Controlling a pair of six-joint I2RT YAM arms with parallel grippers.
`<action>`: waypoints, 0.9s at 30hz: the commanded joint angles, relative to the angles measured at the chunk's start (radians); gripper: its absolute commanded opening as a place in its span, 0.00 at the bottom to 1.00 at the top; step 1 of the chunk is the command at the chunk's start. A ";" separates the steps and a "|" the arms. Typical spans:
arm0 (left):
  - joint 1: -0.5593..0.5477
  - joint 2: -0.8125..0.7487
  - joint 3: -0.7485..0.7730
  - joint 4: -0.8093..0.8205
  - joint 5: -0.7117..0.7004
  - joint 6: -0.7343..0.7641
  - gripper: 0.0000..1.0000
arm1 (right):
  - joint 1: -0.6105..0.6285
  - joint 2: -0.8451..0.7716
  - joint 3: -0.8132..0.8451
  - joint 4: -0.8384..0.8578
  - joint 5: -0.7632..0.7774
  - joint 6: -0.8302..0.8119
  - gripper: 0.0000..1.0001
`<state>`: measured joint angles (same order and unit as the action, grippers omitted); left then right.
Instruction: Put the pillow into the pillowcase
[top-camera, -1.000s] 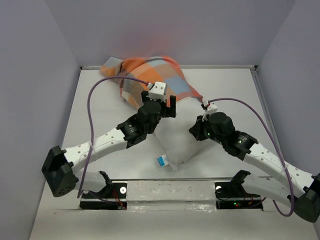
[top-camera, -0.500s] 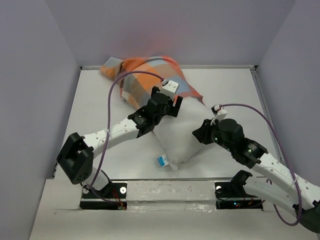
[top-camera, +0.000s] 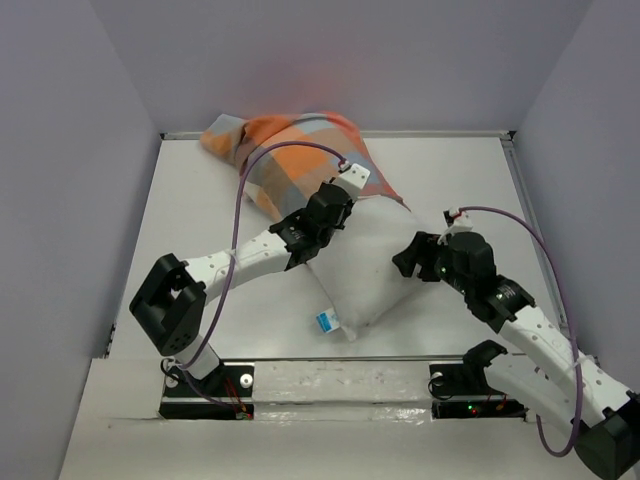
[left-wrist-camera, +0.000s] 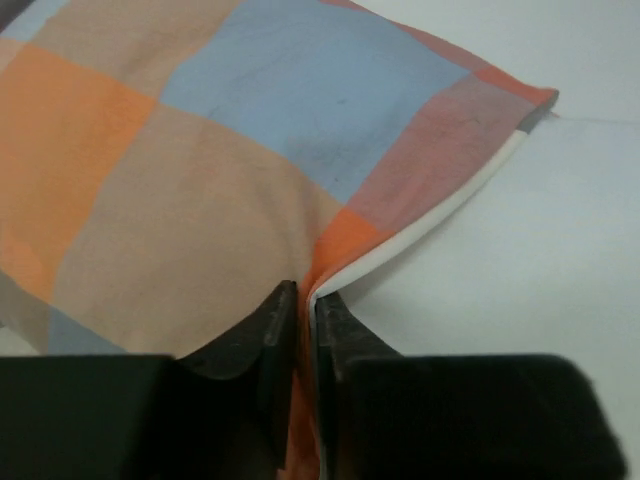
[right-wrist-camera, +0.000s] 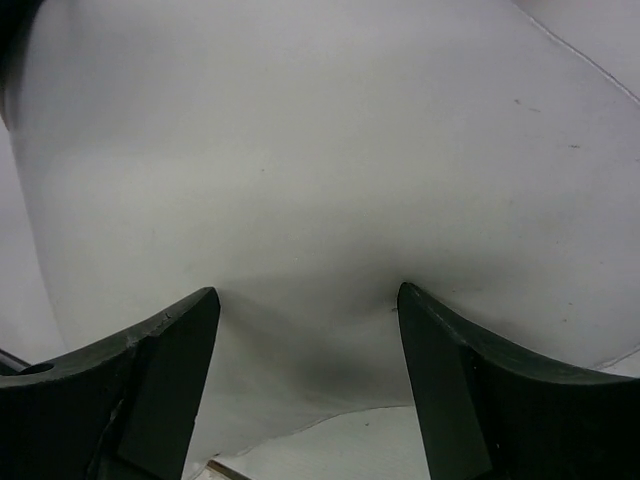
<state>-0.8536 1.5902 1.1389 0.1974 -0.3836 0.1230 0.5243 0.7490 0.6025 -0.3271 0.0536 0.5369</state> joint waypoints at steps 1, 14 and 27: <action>0.004 -0.045 0.030 0.065 -0.138 0.026 0.17 | -0.058 0.067 -0.043 0.091 -0.046 0.035 0.78; -0.033 -0.240 -0.154 0.143 0.297 -0.322 0.00 | -0.099 0.585 0.391 0.477 -0.236 -0.038 0.71; -0.001 -0.182 0.087 0.019 0.333 -0.327 0.00 | 0.060 0.342 0.301 0.014 -0.155 -0.258 0.77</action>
<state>-0.8501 1.4197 1.1458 0.1749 -0.1055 -0.1707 0.5110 1.0878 0.9459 -0.1776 -0.1345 0.3653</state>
